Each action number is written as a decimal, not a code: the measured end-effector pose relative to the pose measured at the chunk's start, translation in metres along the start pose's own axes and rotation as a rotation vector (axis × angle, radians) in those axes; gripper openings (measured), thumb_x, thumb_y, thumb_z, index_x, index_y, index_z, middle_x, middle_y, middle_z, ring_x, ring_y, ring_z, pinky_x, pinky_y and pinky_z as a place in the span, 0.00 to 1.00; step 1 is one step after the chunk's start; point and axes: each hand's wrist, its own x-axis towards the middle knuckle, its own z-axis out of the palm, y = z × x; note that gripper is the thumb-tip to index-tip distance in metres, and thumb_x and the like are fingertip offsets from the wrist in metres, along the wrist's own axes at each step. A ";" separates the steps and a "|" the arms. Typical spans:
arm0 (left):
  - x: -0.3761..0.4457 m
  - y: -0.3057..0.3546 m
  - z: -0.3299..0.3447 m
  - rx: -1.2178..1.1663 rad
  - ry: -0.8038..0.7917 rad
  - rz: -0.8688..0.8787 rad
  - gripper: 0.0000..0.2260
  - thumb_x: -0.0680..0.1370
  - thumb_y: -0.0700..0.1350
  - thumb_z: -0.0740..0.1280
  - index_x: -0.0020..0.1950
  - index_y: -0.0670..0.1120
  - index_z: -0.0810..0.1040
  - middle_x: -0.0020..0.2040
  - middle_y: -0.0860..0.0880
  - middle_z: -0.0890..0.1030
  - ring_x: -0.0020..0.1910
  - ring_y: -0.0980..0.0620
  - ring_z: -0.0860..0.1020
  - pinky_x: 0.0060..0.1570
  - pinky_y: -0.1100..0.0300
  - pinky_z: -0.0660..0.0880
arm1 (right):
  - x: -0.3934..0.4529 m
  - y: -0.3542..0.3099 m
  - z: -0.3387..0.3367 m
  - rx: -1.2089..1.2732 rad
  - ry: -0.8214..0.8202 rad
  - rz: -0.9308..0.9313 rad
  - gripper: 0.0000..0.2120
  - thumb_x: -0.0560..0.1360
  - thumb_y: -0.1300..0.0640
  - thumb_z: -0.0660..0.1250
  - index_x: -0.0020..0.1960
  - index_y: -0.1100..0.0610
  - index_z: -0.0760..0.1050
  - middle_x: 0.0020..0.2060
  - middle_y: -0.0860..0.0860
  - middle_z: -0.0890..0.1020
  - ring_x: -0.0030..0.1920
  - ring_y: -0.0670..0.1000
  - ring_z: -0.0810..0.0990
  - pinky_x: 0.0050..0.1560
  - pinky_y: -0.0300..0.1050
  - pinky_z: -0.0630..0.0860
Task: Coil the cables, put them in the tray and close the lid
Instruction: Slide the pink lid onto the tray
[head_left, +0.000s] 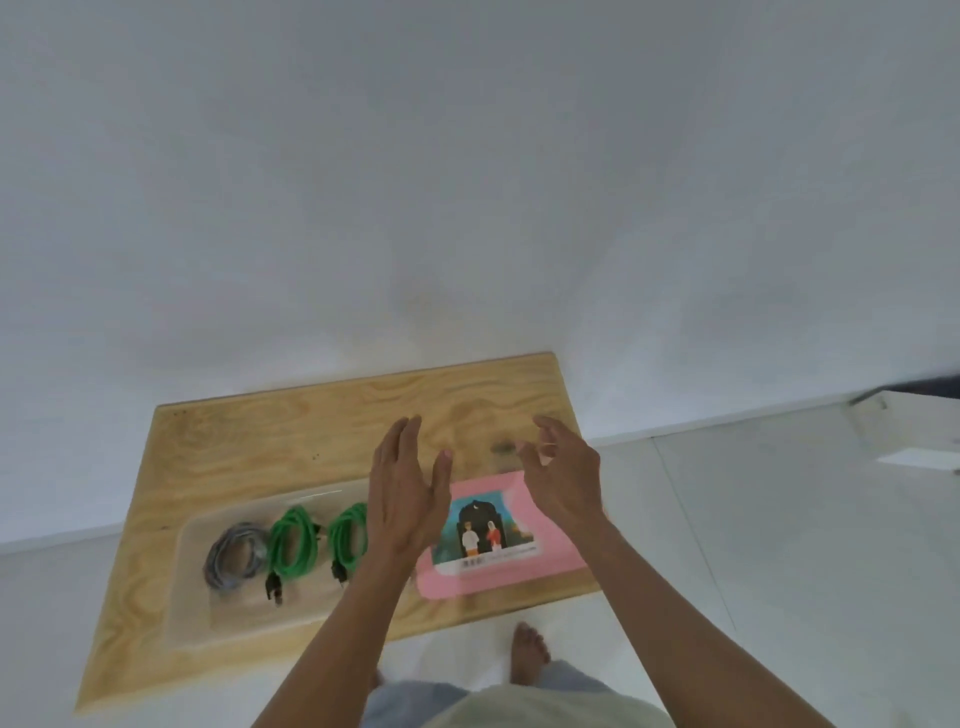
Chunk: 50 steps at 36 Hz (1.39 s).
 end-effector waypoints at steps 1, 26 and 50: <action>-0.004 0.005 0.011 -0.002 -0.015 -0.020 0.26 0.82 0.50 0.64 0.77 0.41 0.64 0.76 0.40 0.66 0.76 0.41 0.63 0.73 0.44 0.64 | 0.002 0.013 -0.007 -0.021 -0.007 0.015 0.19 0.77 0.53 0.68 0.68 0.52 0.74 0.60 0.51 0.82 0.56 0.50 0.81 0.55 0.37 0.73; -0.026 -0.023 0.141 0.333 -0.122 -0.390 0.48 0.70 0.68 0.70 0.80 0.52 0.50 0.81 0.37 0.48 0.80 0.35 0.46 0.75 0.35 0.52 | 0.024 0.155 0.000 -0.309 -0.176 0.129 0.32 0.80 0.45 0.61 0.79 0.48 0.51 0.78 0.54 0.57 0.76 0.58 0.58 0.67 0.60 0.68; 0.008 0.047 0.020 0.176 0.134 -0.367 0.49 0.65 0.66 0.75 0.79 0.53 0.54 0.79 0.38 0.55 0.76 0.36 0.57 0.72 0.40 0.56 | 0.017 0.033 -0.023 -0.045 0.053 0.055 0.36 0.74 0.45 0.70 0.76 0.55 0.61 0.73 0.52 0.66 0.71 0.55 0.68 0.67 0.50 0.69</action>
